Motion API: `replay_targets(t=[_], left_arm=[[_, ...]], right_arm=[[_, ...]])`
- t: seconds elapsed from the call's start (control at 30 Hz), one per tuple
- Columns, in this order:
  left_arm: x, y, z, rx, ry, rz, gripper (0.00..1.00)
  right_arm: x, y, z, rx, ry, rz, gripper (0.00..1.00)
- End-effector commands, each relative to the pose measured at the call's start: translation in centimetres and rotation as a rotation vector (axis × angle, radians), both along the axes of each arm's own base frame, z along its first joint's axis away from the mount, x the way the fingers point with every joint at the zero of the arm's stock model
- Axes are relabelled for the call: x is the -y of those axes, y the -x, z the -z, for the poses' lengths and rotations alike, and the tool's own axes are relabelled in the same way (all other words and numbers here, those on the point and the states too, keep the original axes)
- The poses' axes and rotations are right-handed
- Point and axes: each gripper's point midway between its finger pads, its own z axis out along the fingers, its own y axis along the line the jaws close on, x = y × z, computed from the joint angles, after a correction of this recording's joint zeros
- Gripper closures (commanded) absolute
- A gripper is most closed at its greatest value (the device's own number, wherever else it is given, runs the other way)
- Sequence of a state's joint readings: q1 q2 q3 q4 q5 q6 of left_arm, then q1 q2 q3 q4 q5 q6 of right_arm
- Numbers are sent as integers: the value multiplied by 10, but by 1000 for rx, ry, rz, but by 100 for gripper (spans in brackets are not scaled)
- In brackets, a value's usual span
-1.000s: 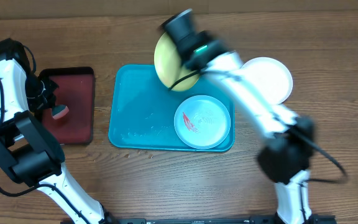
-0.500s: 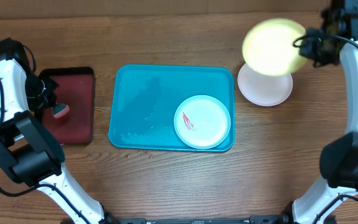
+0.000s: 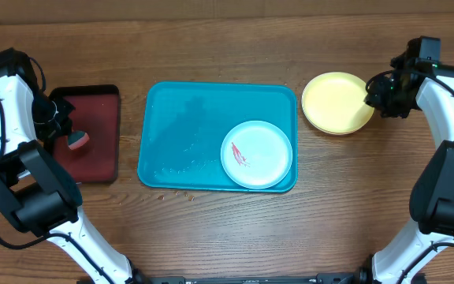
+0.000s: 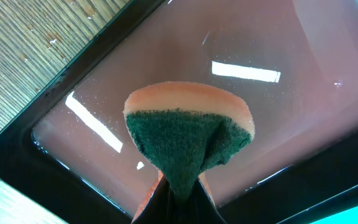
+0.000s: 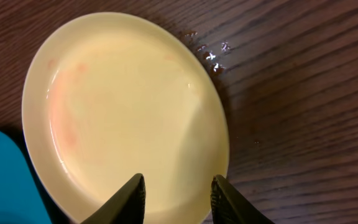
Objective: Clean dirty plates on tray and stack at the side
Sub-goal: 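Lift the yellow plate with the right gripper and stack it on the white plate, then move the right gripper to the light blue plate rim and grasp it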
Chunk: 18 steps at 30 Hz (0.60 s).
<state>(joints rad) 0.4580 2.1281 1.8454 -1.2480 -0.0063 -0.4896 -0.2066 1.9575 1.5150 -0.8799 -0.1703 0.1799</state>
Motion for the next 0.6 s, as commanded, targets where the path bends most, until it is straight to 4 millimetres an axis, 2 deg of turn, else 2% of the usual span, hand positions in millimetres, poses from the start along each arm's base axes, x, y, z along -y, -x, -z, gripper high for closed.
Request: replay_targets(t=[0.0,0.07,0.13,0.27,0.43,0.57], left_arm=[[3,0,0,3,10,26,96],[3,-1,0,4,10,26,96],[3,-1,0,7,9,26,96],[4,-1,0,8,14,27,96],[6,-2,0,13,22,36,96],[7,-3,0,13,22,49,96]], right_arm=[[-6,-2,-5,20,-19,-14,61],[-17,-4,-8,40,-69,-58,60],[-44,-8,-16,97,-162,-206,60],[-96,-7,-28,191,-239,-490,51],[-161,3,-24,223,-144,-796,34],[-195,7,-12,182,37,-882,34]])
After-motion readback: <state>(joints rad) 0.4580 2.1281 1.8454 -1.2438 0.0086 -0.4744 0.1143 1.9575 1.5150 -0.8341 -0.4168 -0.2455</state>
